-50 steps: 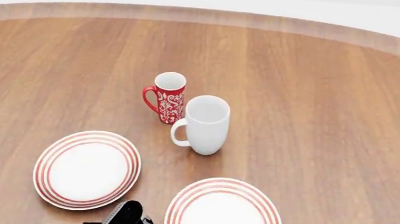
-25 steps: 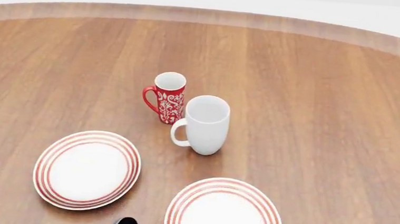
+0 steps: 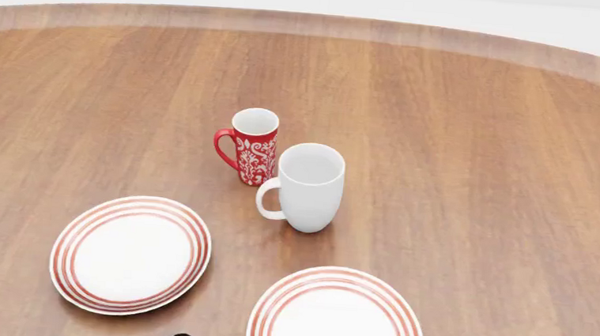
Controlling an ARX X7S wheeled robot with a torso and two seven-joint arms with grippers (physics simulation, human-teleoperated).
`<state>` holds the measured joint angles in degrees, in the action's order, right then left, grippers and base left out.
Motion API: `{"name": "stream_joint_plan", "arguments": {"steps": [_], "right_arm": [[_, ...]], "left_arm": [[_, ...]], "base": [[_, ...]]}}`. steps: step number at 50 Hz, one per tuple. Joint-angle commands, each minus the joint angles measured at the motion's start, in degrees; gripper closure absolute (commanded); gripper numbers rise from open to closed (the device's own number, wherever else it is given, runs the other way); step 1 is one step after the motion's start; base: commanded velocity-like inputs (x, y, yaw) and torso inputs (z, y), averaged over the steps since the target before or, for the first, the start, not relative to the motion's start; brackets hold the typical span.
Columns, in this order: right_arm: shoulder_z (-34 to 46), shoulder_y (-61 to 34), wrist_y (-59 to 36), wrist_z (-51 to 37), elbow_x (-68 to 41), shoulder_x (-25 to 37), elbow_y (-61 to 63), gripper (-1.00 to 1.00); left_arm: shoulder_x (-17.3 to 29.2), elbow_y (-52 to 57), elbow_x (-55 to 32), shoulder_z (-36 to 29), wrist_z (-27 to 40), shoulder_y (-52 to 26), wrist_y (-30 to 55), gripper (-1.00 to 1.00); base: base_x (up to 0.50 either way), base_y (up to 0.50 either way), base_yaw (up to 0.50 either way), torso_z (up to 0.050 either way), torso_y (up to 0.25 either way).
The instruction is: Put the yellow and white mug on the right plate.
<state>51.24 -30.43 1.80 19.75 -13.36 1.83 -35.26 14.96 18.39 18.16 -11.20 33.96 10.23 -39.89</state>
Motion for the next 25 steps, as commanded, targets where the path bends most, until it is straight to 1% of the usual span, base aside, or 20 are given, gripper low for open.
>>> {"name": "stream_joint_plan", "arguments": {"steps": [1, 6, 11, 16, 17, 18, 19, 21, 25], "right_arm": [[1.88, -1.82, 1.70, -1.30, -4.12, -1.52, -3.03, -1.00], [5.31, -2.63, 3.85, -2.95, -7.63, -1.71, -5.78, -1.00], [12.84, -4.72, 7.33, -6.01, -13.45, -1.78, -9.79, -1.00], [19.15, -6.10, 9.04, -8.45, -19.41, -1.78, -11.24, -1.00], [20.03, -6.08, 9.04, -8.91, -20.18, -1.75, -11.15, -1.00], [20.49, -6.01, 8.82, -9.24, -20.47, -1.65, -10.78, -1.00], [21.41, -5.97, 9.25, -9.35, -21.25, -1.76, -11.42, -1.00], [23.29, -6.36, 9.79, -9.93, -23.03, -1.76, -11.91, -1.00], [25.98, -7.14, 10.66, -10.82, -25.64, -1.79, -12.73, -1.00]], "left_arm": [[-1.09, 8.98, 2.28, 1.85, -8.16, 1.49, 12.54, -1.00], [-0.73, 9.03, 2.21, 1.85, -7.95, 1.91, 12.38, -1.00], [-0.41, 9.50, 2.19, 1.97, -7.59, 2.65, 12.11, -1.00], [-0.16, 9.90, 2.15, 2.12, -7.21, 3.26, 11.90, -1.00], [-1.21, 1.30, 3.34, 1.05, 1.38, -2.92, 3.30, -1.00], [-1.03, -7.29, 4.01, 1.10, 5.99, -3.27, -5.29, -1.00], [-1.07, -11.37, 3.66, 1.04, 5.18, -2.73, -9.39, -1.00], [-1.13, -8.37, 3.16, 0.97, 4.02, -2.06, -7.19, -1.00], [-1.09, -6.64, 2.67, 0.80, 3.43, -1.57, -5.75, -1.00]], "base": [[0.00, 0.00, 0.00, 0.000, 0.000], [0.00, 0.00, 0.00, 0.000, 0.000], [0.00, 0.00, 0.00, 0.000, 0.000], [0.00, 0.00, 0.00, 0.000, 0.000], [0.00, 0.00, 0.00, 0.000, 0.000], [0.00, 0.00, 0.00, 0.000, 0.000], [0.00, 0.00, 0.00, 0.000, 0.000], [0.00, 0.00, 0.00, 0.000, 0.000], [0.00, 0.00, 0.00, 0.000, 0.000]]}}
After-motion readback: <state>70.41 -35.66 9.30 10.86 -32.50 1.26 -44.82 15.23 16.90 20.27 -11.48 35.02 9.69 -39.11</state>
